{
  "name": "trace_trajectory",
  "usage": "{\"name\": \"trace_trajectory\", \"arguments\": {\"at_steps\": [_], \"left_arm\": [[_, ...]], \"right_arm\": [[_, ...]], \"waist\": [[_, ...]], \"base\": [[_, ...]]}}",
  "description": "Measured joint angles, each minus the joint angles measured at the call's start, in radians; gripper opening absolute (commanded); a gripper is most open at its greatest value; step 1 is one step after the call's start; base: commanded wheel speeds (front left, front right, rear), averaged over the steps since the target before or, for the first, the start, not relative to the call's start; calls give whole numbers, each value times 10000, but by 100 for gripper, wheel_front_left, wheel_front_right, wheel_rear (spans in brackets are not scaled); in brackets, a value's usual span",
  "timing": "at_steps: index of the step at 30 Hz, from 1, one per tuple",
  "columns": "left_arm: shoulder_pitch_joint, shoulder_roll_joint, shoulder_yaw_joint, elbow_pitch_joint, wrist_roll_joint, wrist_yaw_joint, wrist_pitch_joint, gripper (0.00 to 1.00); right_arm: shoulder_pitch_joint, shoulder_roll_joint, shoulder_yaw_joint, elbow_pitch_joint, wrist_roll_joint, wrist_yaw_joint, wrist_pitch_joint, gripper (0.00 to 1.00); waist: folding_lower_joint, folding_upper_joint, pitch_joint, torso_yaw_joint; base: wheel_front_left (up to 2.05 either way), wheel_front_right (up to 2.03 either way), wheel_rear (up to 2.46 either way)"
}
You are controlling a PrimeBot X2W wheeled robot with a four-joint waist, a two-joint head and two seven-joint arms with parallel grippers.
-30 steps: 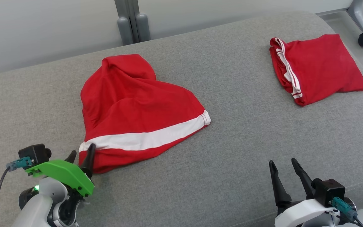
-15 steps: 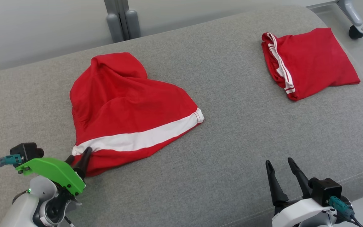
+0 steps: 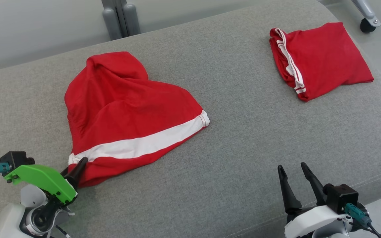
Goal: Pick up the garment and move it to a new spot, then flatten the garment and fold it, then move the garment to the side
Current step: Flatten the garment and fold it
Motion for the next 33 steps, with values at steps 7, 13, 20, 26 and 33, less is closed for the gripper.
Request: {"name": "trace_trajectory", "arguments": {"at_steps": [7,13,20,26,33], "left_arm": [[-144,-46,-134,-36,263,-305,-504,0],[12,196,-380,-1373,1083,-493,-1383,0],[1597,339,-1009,-3833,1793,-596,-2015,0],[2884,215,-1705,-4222,2660,-593,-2976,0],[3207,-472,-2219,-2180,3568,-911,-4757,100]], "right_arm": [[-4,0,-67,-8,-4,0,0,100],[30,0,-194,-8,-35,0,0,100],[182,2,-261,42,-67,0,0,100],[271,0,-274,56,-127,0,0,100],[325,4,-232,151,-148,0,0,100]], "waist": [[0,0,18,92],[0,0,-82,270],[0,0,-264,574],[0,0,-439,810],[0,0,-613,1070]], "base": [[0,0,0],[0,0,0],[0,0,0],[0,0,0],[0,0,0]]}}
